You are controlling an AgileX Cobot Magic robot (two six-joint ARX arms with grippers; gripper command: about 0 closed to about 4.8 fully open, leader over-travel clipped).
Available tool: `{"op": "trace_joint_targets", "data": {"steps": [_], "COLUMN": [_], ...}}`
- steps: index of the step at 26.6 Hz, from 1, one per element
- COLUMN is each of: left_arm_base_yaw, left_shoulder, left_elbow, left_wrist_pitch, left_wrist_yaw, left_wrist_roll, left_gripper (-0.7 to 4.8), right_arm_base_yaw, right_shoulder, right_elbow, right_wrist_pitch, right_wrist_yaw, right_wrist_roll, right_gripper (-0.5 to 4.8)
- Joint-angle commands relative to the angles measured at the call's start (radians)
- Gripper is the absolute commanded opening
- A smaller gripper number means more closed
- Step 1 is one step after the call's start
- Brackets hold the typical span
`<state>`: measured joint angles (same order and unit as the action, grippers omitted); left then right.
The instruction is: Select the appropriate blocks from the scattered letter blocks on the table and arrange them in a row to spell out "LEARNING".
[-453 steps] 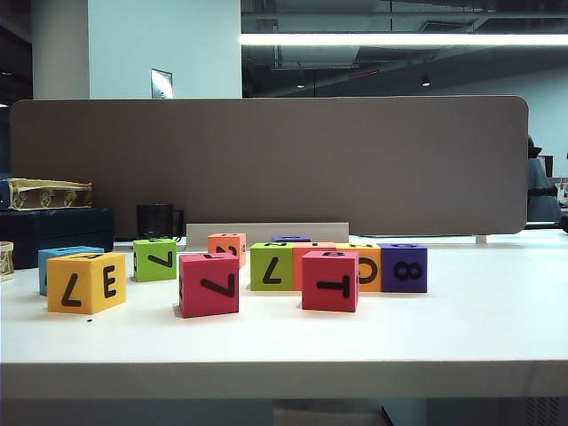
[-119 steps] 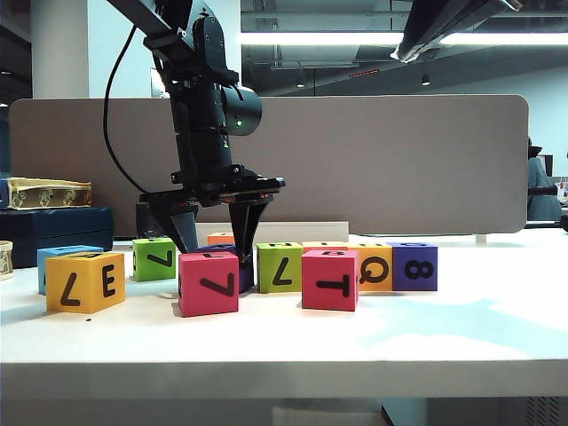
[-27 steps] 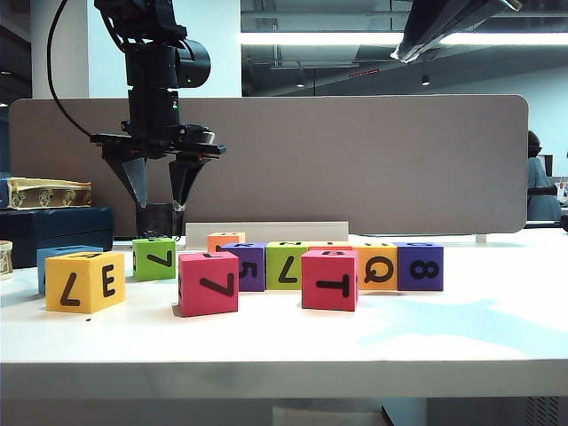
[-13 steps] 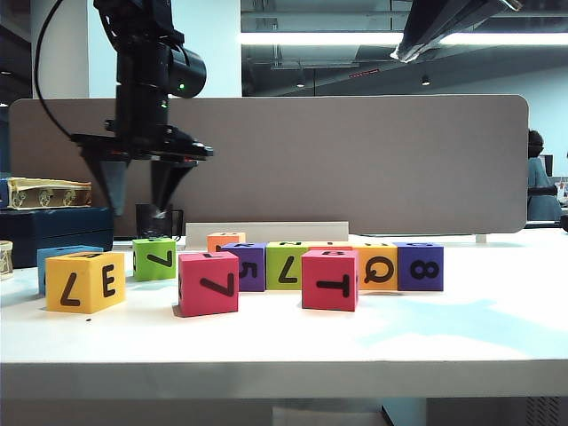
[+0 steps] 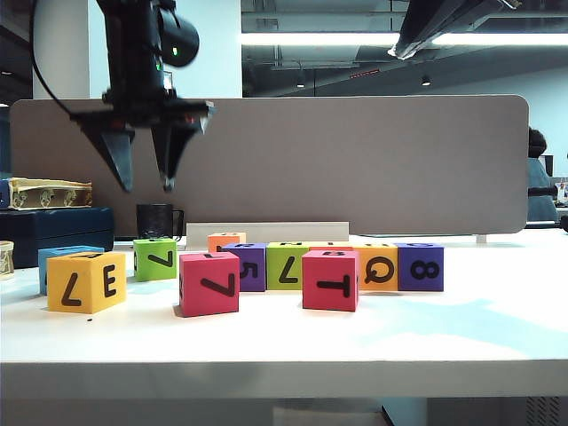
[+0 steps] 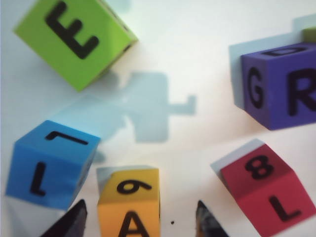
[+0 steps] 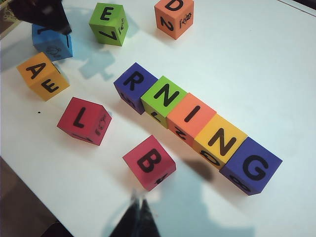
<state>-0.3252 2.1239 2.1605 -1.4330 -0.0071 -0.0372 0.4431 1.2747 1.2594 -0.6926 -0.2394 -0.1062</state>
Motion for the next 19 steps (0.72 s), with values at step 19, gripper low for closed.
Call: {"op": "trace_joint_targets", "data": {"steps": [19], "left_arm_base_yaw": [0.0], "left_shoulder": [-0.217], "left_elbow": [-0.522], "left_wrist_pitch": [0.178], "left_wrist_yaw": [-0.06], "left_wrist_roll": [0.003], "left_gripper": [2.83], "right_arm_base_yaw": [0.001], "right_shoulder": [-0.003], "right_elbow": [0.004], "right_wrist_pitch": [0.013], "right_wrist_yaw": [-0.029], "right_wrist_roll": [-0.002], "right_gripper": [-0.01]}}
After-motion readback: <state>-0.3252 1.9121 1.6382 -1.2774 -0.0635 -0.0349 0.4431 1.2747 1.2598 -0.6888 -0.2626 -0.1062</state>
